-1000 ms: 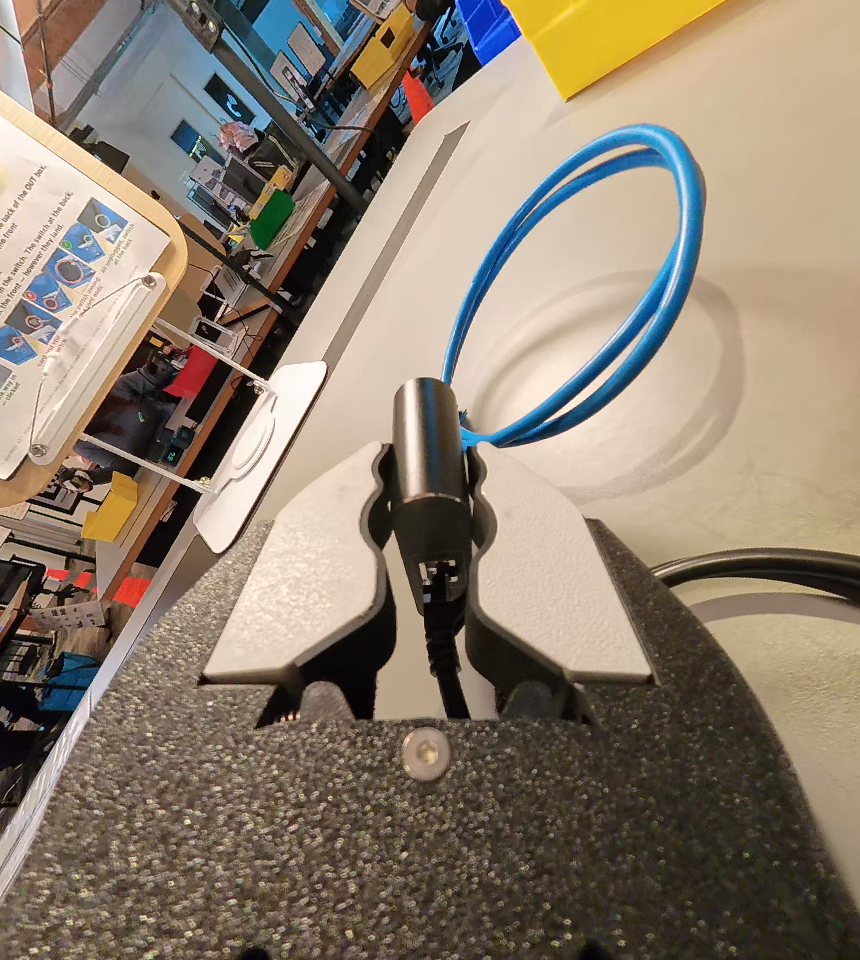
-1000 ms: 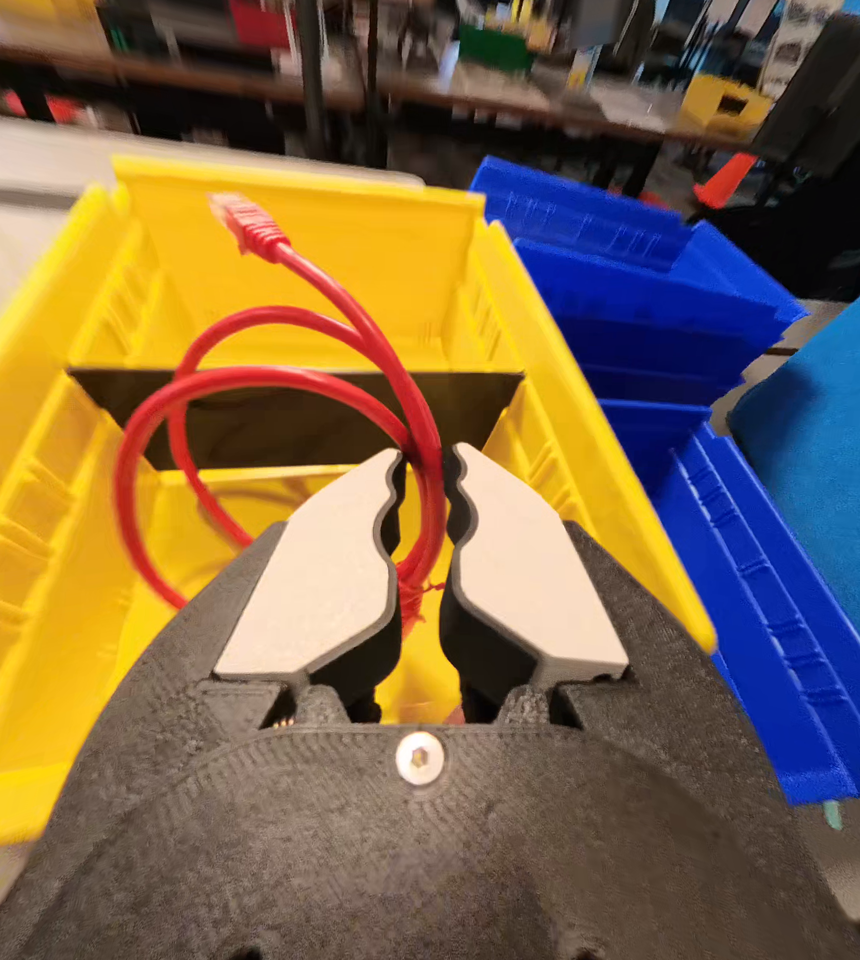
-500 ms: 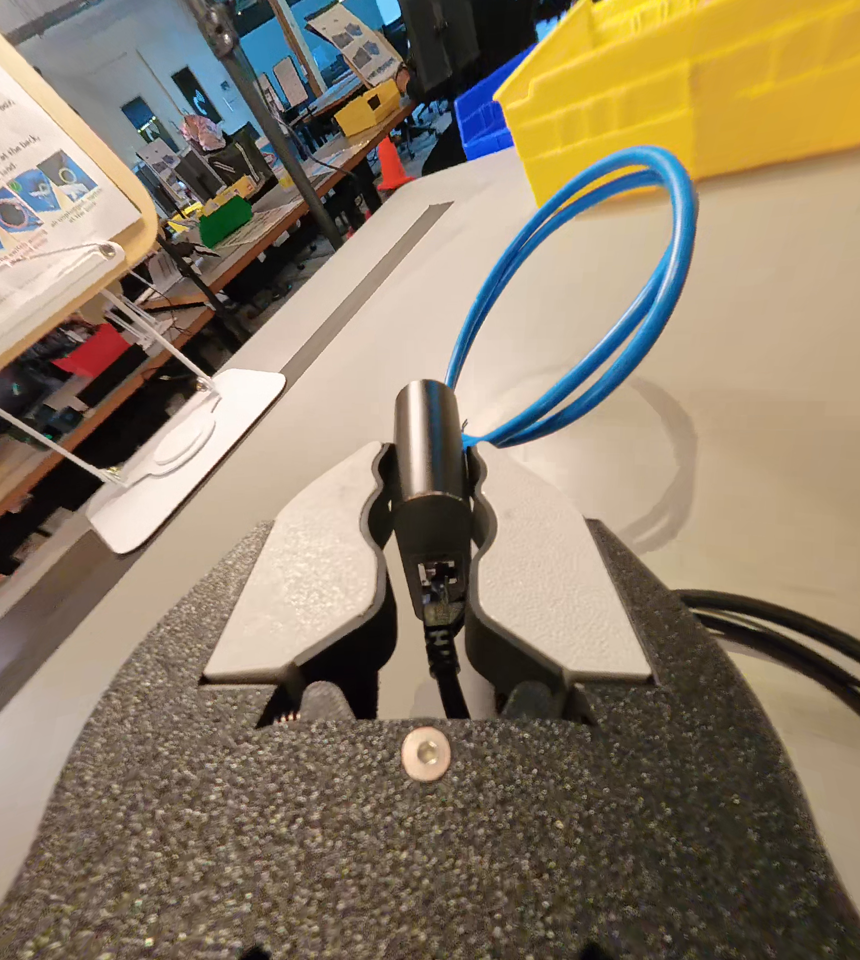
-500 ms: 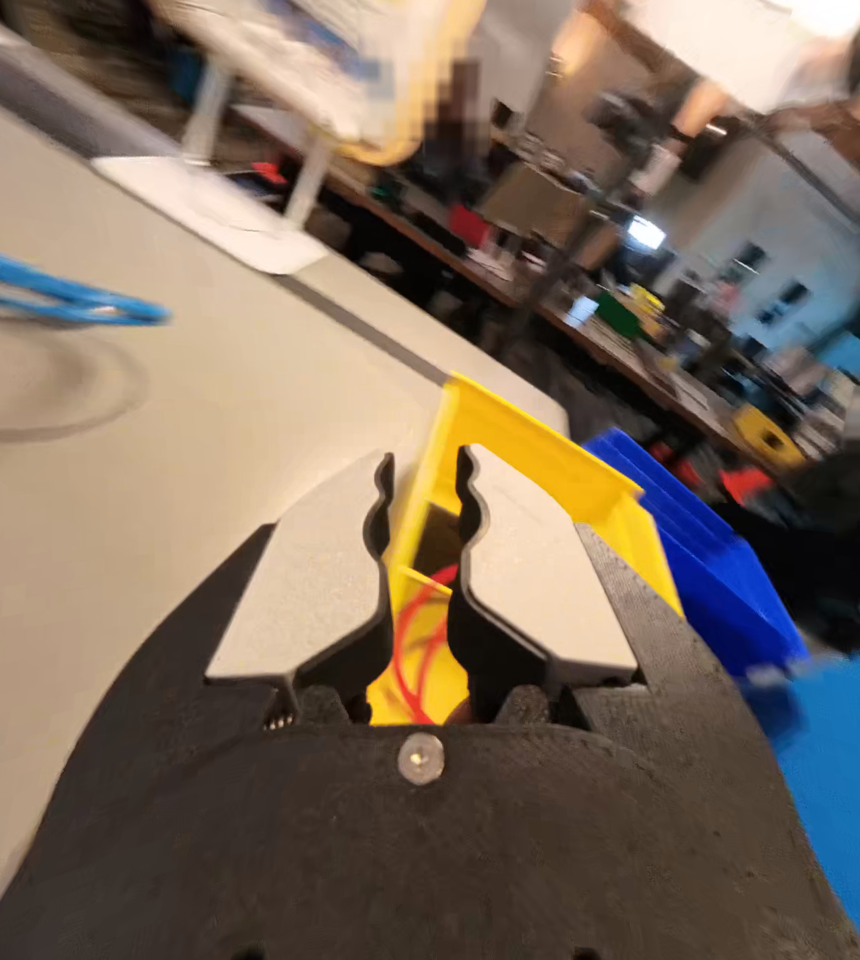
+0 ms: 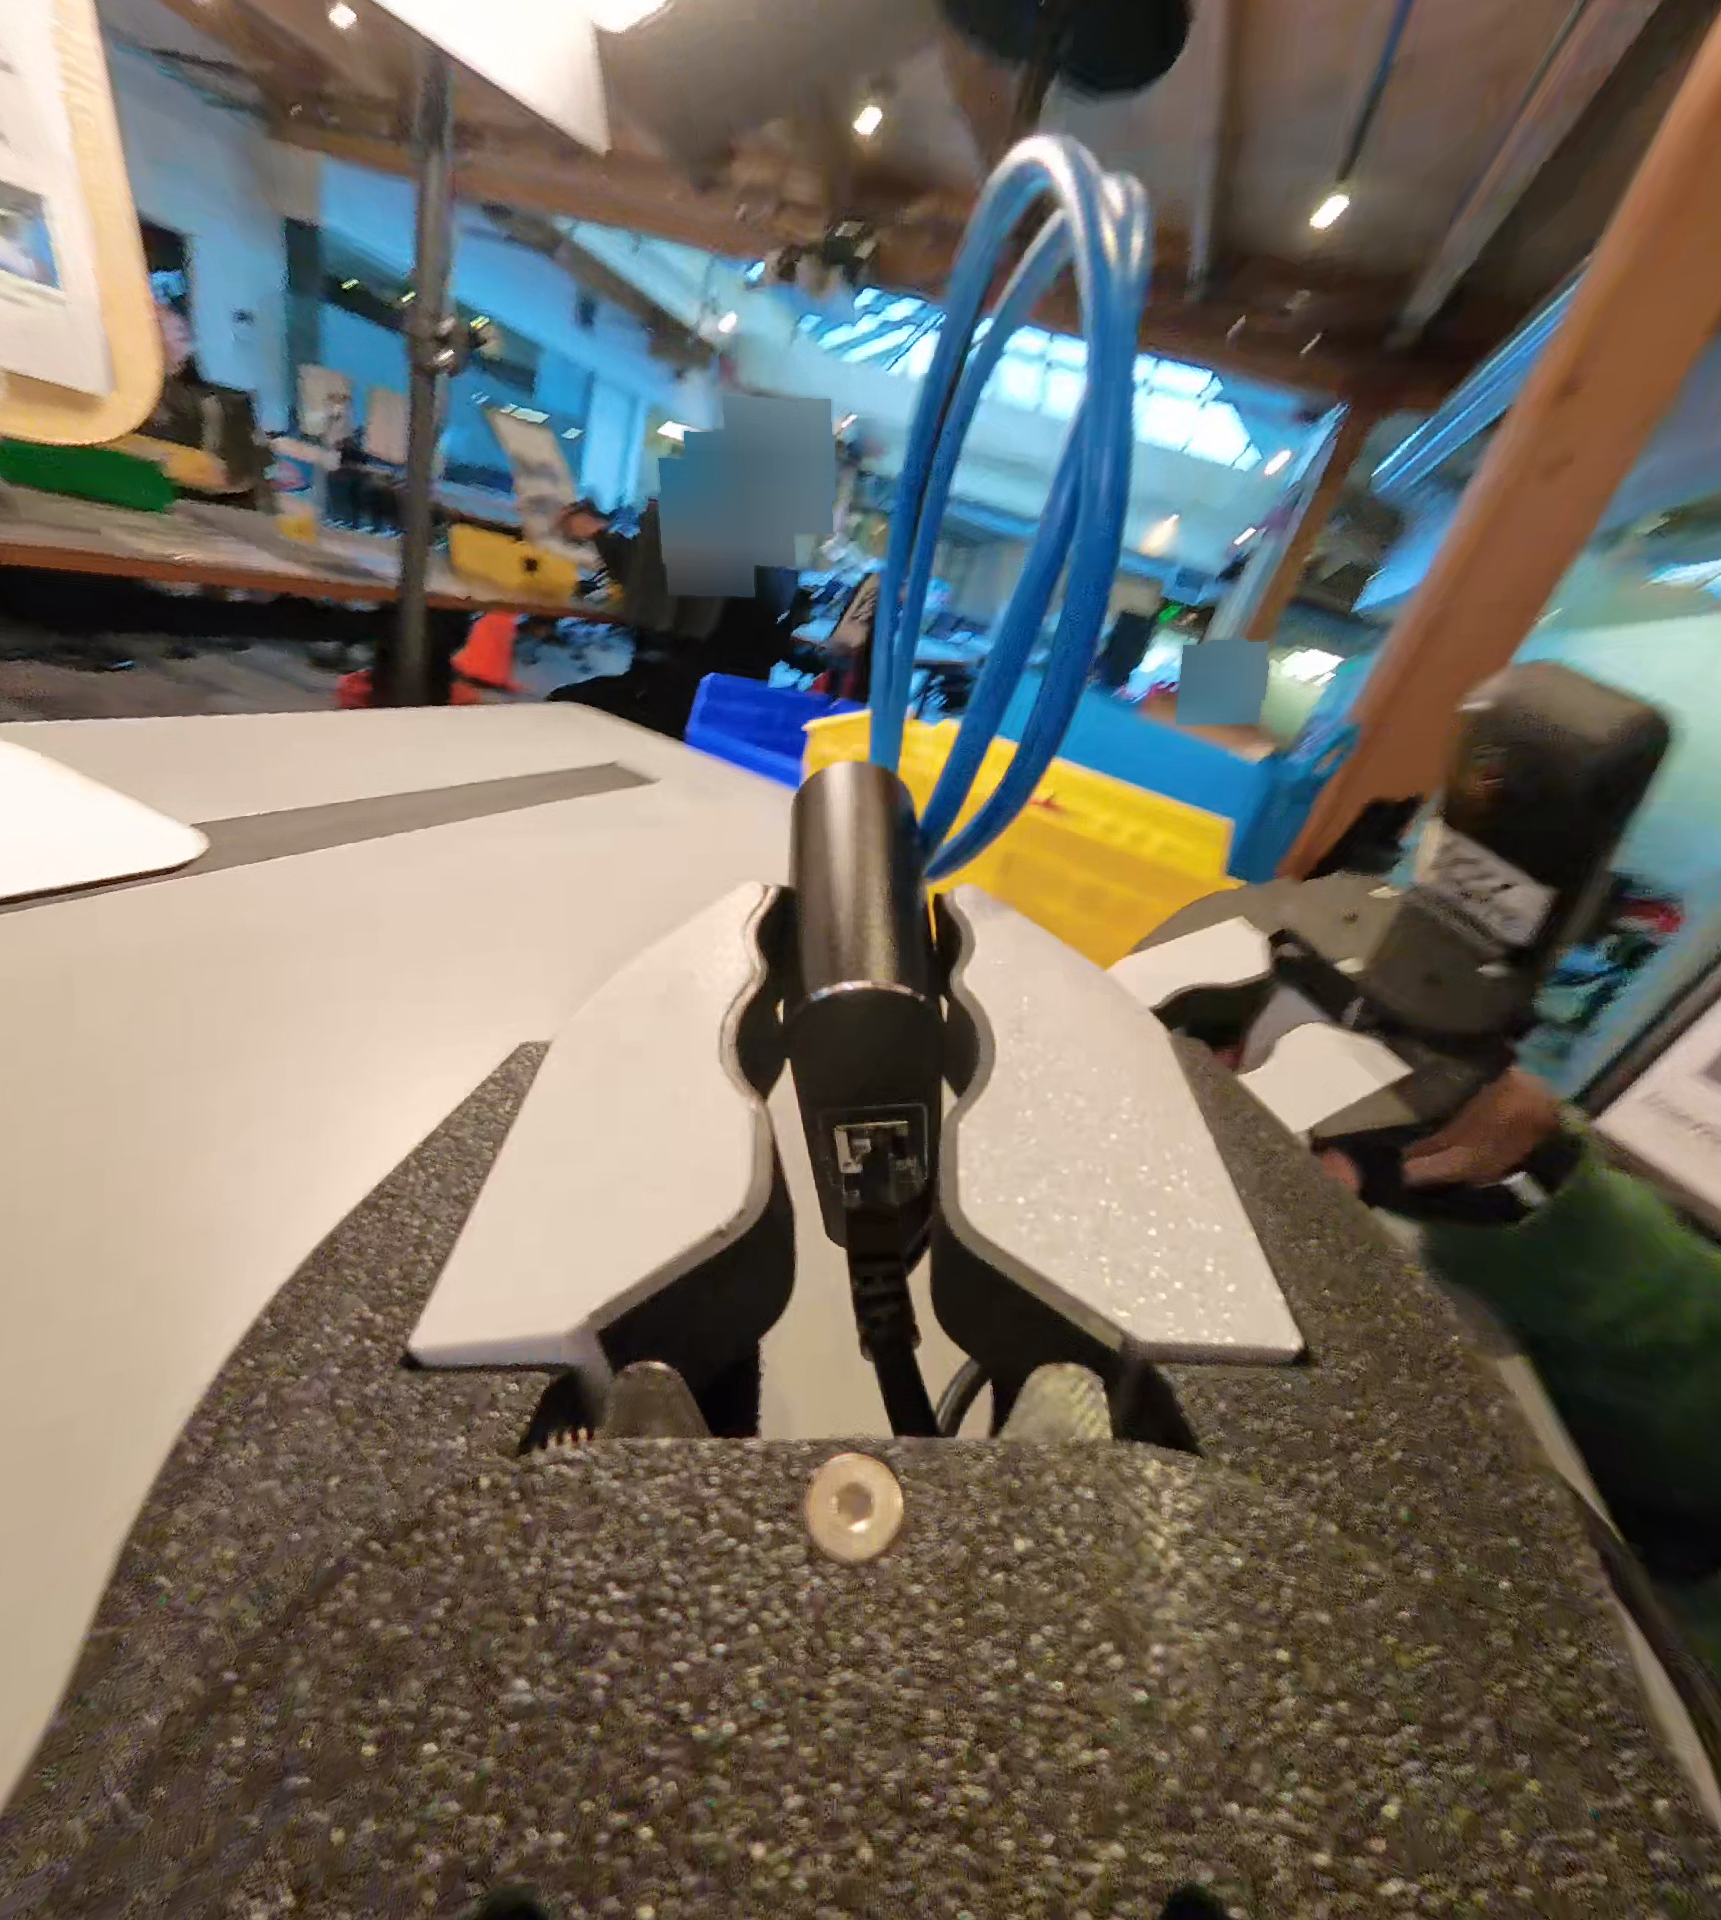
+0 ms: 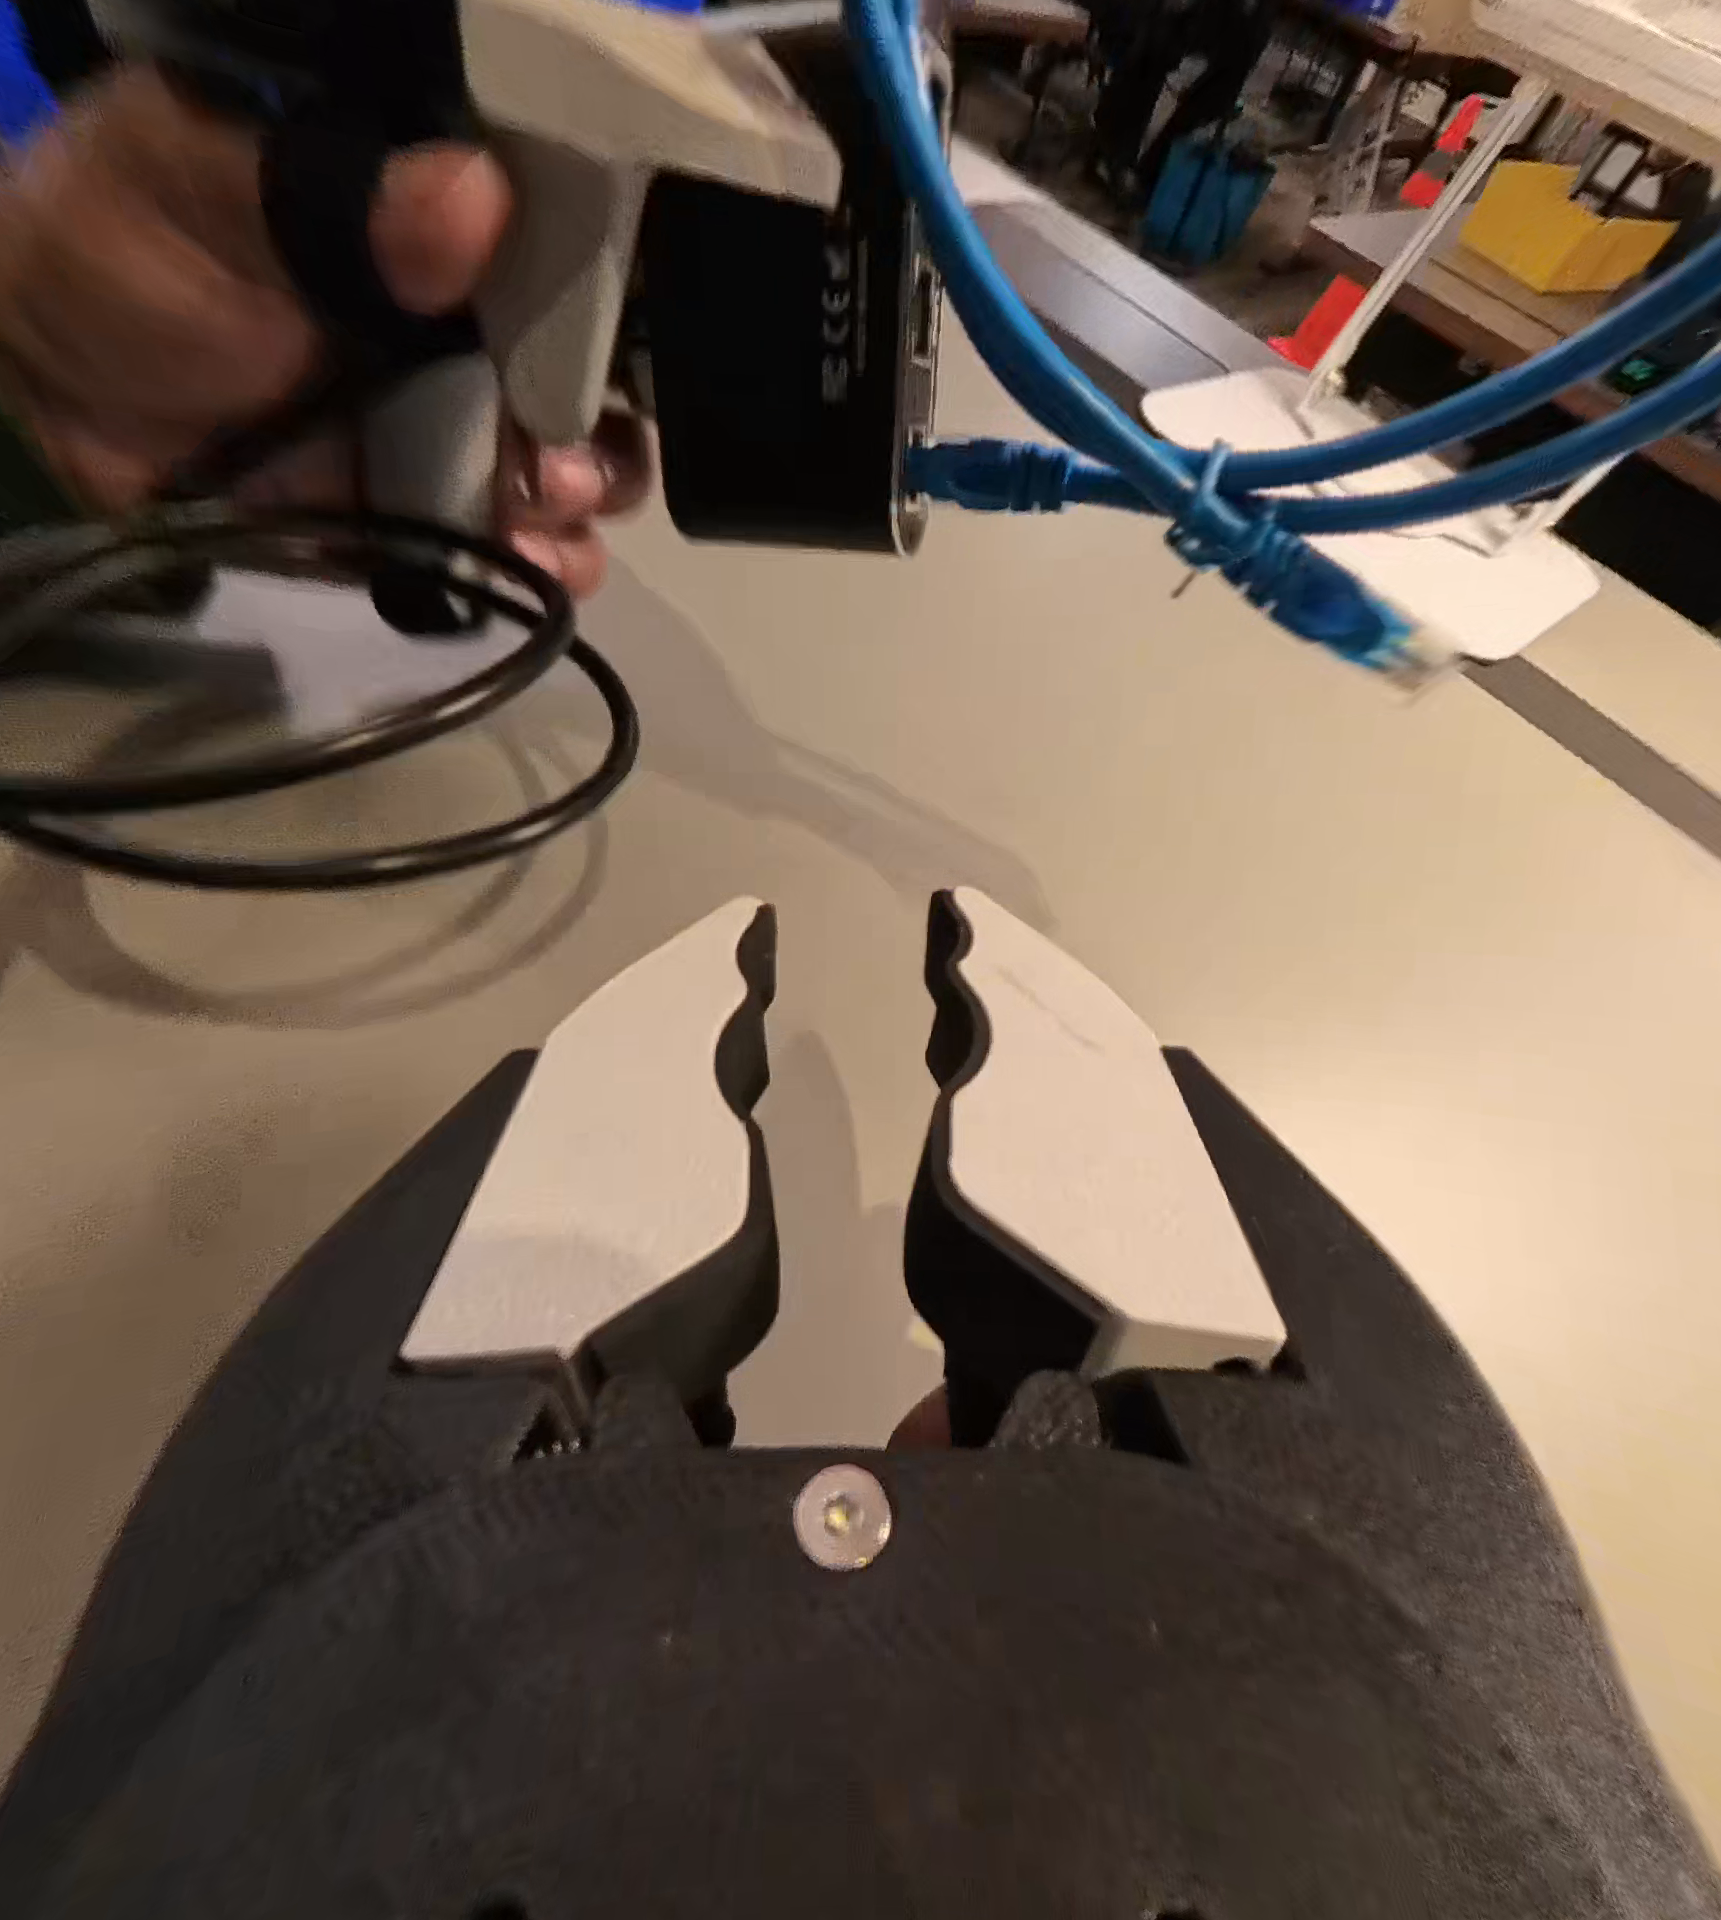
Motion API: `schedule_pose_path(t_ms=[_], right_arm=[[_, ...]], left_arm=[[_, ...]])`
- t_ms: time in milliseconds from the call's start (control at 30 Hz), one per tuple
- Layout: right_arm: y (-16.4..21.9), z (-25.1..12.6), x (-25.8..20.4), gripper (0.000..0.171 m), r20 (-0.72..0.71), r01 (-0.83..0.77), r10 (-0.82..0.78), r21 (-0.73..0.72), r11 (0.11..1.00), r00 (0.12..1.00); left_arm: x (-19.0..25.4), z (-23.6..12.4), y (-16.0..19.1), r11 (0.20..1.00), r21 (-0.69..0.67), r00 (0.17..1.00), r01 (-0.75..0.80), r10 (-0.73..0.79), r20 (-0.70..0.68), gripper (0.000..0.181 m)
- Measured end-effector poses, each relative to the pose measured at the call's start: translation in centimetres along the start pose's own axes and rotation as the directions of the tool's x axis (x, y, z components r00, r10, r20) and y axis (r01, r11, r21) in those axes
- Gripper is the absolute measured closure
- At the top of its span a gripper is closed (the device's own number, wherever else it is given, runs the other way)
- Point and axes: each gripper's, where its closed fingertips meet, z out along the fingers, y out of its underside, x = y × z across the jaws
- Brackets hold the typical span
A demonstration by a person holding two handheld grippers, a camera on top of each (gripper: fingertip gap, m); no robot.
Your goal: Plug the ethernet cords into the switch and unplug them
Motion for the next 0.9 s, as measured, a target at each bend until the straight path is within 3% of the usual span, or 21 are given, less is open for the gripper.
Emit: schedule_pose_path(t_ms=[100, 300, 467, 600, 767, 900], right_arm=[[-1.3, 0.0, -0.8, 0.137, 0.080, -0.138, 0.132, 0.066, 0.988, 0.988], [-3.2, -1.1, -1.2, 0.115, 0.214, -0.285, 0.247, 0.169, 0.943, 0.945], [-5.1, -2.3, -2.5, 0.115, 0.355, -0.359, 0.261, 0.248, 0.900, 0.898], [-5.1, -2.2, -3.4, 0.139, 0.348, -0.299, 0.203, 0.250, 0.921, 0.915], [-5.3, -3.0, -3.2, 0.140, 0.318, -0.206, 0.107, 0.295, 0.933, 0.942], [-4.4, -2.7, -3.2, 0.142, 0.271, -0.120, 0.045, 0.264, 0.957, 0.962]], left_arm=[[2.2, 0.4, -0.7, 0.996, 0.066, 0.992, 0.054, -0.046, -0.119, 0.154], [6.4, 0.9, -1.2, 0.991, 0.119, 0.956, 0.064, -0.027, -0.291, 0.154], [8.7, 1.2, -0.7, 0.991, 0.117, 0.927, 0.059, -0.011, -0.376, 0.153], [9.6, 1.6, 0.2, 0.996, 0.085, 0.914, 0.025, 0.012, -0.406, 0.154], [10.5, 1.3, 1.2, 0.987, 0.015, 0.900, -0.160, 0.153, -0.408, 0.154], [11.1, 1.0, 2.8, 0.935, -0.050, 0.860, -0.351, 0.301, -0.412, 0.153]])
